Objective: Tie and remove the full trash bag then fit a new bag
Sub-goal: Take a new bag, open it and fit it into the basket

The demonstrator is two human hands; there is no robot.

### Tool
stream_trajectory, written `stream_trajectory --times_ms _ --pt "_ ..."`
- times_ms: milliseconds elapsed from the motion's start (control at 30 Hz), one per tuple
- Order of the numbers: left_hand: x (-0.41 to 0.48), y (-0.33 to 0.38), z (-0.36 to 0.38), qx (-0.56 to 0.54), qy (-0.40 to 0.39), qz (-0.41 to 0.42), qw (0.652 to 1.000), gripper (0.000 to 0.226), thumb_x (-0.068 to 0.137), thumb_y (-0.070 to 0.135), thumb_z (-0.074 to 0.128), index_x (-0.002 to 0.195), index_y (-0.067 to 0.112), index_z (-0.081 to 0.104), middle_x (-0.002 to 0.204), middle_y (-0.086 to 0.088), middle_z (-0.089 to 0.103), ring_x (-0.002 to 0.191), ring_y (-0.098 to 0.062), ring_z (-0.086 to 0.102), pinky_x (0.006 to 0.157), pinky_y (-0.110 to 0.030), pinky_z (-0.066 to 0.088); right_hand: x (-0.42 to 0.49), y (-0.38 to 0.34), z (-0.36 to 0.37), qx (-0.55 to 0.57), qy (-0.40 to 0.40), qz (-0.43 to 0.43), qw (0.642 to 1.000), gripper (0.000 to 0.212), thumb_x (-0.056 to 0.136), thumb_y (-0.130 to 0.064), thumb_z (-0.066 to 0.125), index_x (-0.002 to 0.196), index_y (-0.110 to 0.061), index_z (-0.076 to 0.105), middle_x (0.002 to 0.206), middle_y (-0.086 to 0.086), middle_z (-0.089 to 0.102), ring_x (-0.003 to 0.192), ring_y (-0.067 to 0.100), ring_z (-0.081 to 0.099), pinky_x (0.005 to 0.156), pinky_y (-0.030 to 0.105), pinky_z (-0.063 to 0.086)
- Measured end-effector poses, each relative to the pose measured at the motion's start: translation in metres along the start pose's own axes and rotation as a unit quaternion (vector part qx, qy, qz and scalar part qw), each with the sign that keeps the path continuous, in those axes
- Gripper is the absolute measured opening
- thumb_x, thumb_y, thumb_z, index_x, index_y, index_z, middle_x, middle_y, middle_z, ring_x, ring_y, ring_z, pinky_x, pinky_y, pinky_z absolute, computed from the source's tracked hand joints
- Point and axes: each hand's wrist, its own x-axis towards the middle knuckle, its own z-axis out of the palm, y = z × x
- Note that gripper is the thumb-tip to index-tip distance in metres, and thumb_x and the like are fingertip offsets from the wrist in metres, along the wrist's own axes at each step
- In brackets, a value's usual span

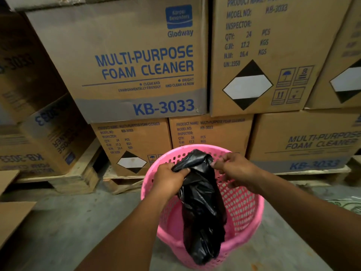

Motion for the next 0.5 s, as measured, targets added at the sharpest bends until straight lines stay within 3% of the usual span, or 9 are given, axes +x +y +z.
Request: stream_trajectory --times_ms 100,167,300,433,500 --pt "-0.001 0.013 0.017 -0.063 0.014 -0.042 0.997 0.016 0.085 0.033 0.074 0.08 0.018 0.072 0.085 -0.008 0.078 0.083 -0.028 0.075 0.083 -0.043 0.061 -0.015 0.0 -0.01 0.032 -0.078 0.01 0.996 0.025 0.084 -0.03 0.074 0.088 -0.015 0.055 0.08 0.006 0.066 0.063 0.017 0.063 0.056 0.03 0.048" --pt "-0.002 0.021 0.027 -0.11 -0.002 -0.065 0.992 0.017 0.088 0.033 0.071 0.082 0.017 0.069 0.084 -0.008 0.077 0.078 -0.026 0.074 0.073 -0.034 0.061 -0.022 0.0 -0.003 0.044 -0.12 0.001 0.992 0.028 0.079 -0.029 0.08 0.088 -0.017 0.057 0.079 0.001 0.071 0.069 0.015 0.067 0.06 0.031 0.052" --pt "-0.006 0.032 0.04 -0.155 -0.034 -0.093 0.983 0.023 0.085 0.032 0.073 0.094 0.011 0.072 0.078 -0.009 0.078 0.068 -0.026 0.075 0.055 -0.027 0.058 -0.014 0.008 0.011 0.046 -0.066 -0.021 0.997 0.025 0.077 -0.001 0.077 0.088 -0.015 0.06 0.079 0.01 0.072 0.073 0.026 0.069 0.073 0.045 0.059" --pt "-0.008 0.03 0.037 -0.145 -0.108 -0.075 0.981 0.049 0.067 0.04 0.088 0.108 0.015 0.074 0.091 -0.008 0.081 0.087 -0.029 0.078 0.087 -0.046 0.061 -0.011 0.01 -0.01 0.035 -0.019 -0.012 0.999 0.02 0.086 0.008 0.059 0.085 -0.011 0.062 0.081 0.02 0.066 0.073 0.031 0.064 0.072 0.044 0.056" --pt "-0.008 0.025 0.032 -0.122 -0.139 -0.066 0.981 0.057 0.062 0.037 0.093 0.111 0.017 0.072 0.096 -0.007 0.081 0.091 -0.028 0.077 0.092 -0.047 0.059 -0.01 0.012 -0.027 0.055 -0.003 0.002 0.998 0.022 0.088 0.009 0.054 0.082 -0.01 0.063 0.079 0.021 0.067 0.07 0.031 0.064 0.075 0.046 0.057"
